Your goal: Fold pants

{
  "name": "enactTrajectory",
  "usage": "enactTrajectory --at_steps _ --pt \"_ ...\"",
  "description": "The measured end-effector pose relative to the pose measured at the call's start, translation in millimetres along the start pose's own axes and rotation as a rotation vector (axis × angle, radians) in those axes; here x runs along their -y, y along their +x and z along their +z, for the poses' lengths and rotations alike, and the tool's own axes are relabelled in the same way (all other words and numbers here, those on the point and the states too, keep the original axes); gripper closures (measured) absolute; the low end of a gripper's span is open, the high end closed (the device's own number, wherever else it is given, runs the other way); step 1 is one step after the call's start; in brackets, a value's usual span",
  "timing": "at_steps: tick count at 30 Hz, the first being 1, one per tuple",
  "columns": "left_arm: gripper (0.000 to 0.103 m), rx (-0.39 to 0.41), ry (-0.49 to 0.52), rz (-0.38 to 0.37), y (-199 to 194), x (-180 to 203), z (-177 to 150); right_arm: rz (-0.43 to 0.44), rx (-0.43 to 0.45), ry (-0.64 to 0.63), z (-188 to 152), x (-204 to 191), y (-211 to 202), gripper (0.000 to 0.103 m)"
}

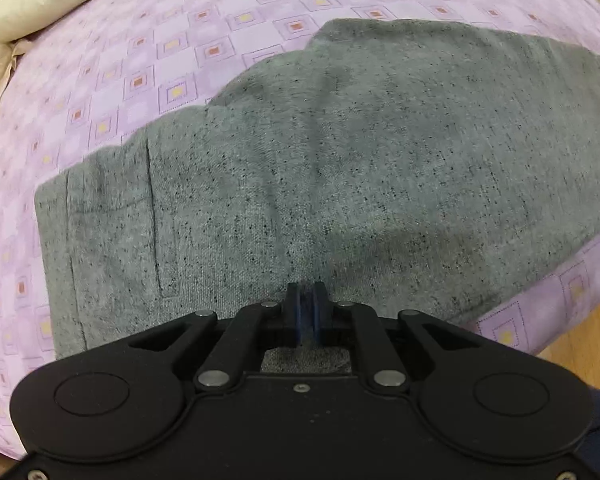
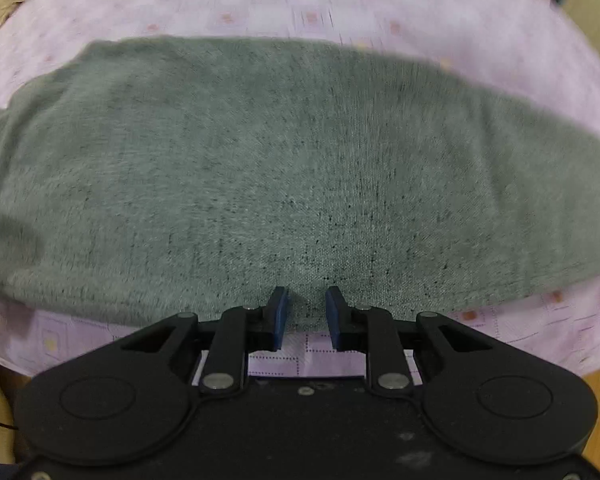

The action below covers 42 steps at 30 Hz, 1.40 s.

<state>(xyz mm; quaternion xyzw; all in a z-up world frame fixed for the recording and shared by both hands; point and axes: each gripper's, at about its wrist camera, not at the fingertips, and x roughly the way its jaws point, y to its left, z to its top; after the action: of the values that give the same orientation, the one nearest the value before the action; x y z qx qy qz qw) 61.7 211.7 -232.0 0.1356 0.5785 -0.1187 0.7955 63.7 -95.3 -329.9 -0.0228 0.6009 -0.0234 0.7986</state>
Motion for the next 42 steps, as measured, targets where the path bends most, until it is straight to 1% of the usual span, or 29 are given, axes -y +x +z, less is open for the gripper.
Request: enactTrajectory --at_steps 1,2,5,6,7,11,14,15,16,18,20,22,24,26,27,29,31,33,34,35,37,38,42 --pt "0.087 -0.004 -0.022 -0.005 -1.1 -1.7 1.8 0.018 0.003 0.023 0.8 4.3 -5.3 0.080" --pt "0.087 -0.008 -0.050 -0.011 -0.2 -3.4 4.0 0.024 0.036 0.046 0.8 10.0 -13.0 0.080" --pt "0.087 -0.025 -0.125 -0.011 -0.8 -10.3 5.2 -0.048 0.184 0.092 8.7 43.2 -29.9 0.075" --pt "0.087 -0.027 -0.139 -0.003 0.0 -9.6 5.8 -0.065 0.207 0.099 12.0 52.3 -31.9 0.074" --pt "0.087 -0.026 -0.142 0.009 -0.5 -8.3 5.4 -0.074 0.213 0.102 16.2 63.3 -29.7 0.073" --pt "0.087 -0.039 -0.124 0.095 1.2 13.4 3.2 -0.118 0.152 0.108 31.4 112.6 -3.1 0.073" --pt "0.088 -0.056 -0.172 0.127 -7.3 29.1 10.9 -0.149 0.080 0.153 21.7 151.9 21.5 0.074" --pt "0.088 -0.056 -0.192 0.129 -10.0 35.6 16.3 -0.131 0.084 0.168 13.6 167.8 19.7 0.078" --pt "0.088 -0.050 -0.210 0.126 -13.4 45.2 22.2 -0.101 0.086 0.171 12.5 178.9 17.8 0.078" --pt "0.088 -0.029 -0.208 0.109 -15.7 73.5 40.0 -0.109 0.077 0.131 14.6 192.6 8.7 0.077" --pt "0.088 0.004 -0.186 0.100 -19.3 105.2 59.9 -0.097 0.148 0.091 19.8 204.5 -0.8 0.073" --pt "0.087 0.034 -0.164 0.058 -20.6 143.2 82.4 -0.056 0.187 0.068 28.4 222.1 0.8 0.071" --pt "0.087 0.053 -0.130 0.006 -16.6 183.1 106.9 -0.054 0.176 0.044 33.3 232.5 4.5 0.071" --pt "0.087 0.078 -0.094 -0.025 -10.6 217.7 128.6 -0.073 0.141 0.035 36.2 255.6 17.5 0.071" --pt "0.087 0.091 -0.072 -0.037 -6.3 236.2 140.5 -0.084 0.121 0.040 37.4 270.1 23.6 0.071" --pt "0.086 0.100 -0.044 -0.053 3.4 262.3 159.1 -0.092 0.118 0.064 37.0 298.4 25.3 0.072" --pt "0.086 0.103 -0.026 -0.056 13.7 282.3 175.2 -0.106 0.112 0.074 35.3 318.7 27.3 0.072" --pt "0.086 0.099 -0.016 -0.039 24.1 296.6 188.0 -0.106 0.110 0.070 34.7 325.4 32.7 0.073" --pt "0.086 0.088 -0.018 -0.027 31.5 300.7 194.8 -0.096 0.109 0.069 34.5 331.3 34.0 0.075" --pt "0.087 0.080 -0.028 -0.017 38.3 302.6 201.1 -0.076 0.109 0.068 34.1 334.9 33.3 0.075" --pt "0.087 0.092 -0.061 -0.018 42.7 300.7 210.5 -0.054 0.113 0.062 32.4 340.4 32.4 0.076" --pt "0.086 0.102 -0.076 -0.016 43.6 298.2 214.8 -0.047 0.115 0.060 31.4 340.5 30.6 0.076" --pt "0.085 0.052 -0.125 0.038 59.0 287.3 232.7 -0.013 0.126 0.112 26.9 346.6 35.4 0.076"
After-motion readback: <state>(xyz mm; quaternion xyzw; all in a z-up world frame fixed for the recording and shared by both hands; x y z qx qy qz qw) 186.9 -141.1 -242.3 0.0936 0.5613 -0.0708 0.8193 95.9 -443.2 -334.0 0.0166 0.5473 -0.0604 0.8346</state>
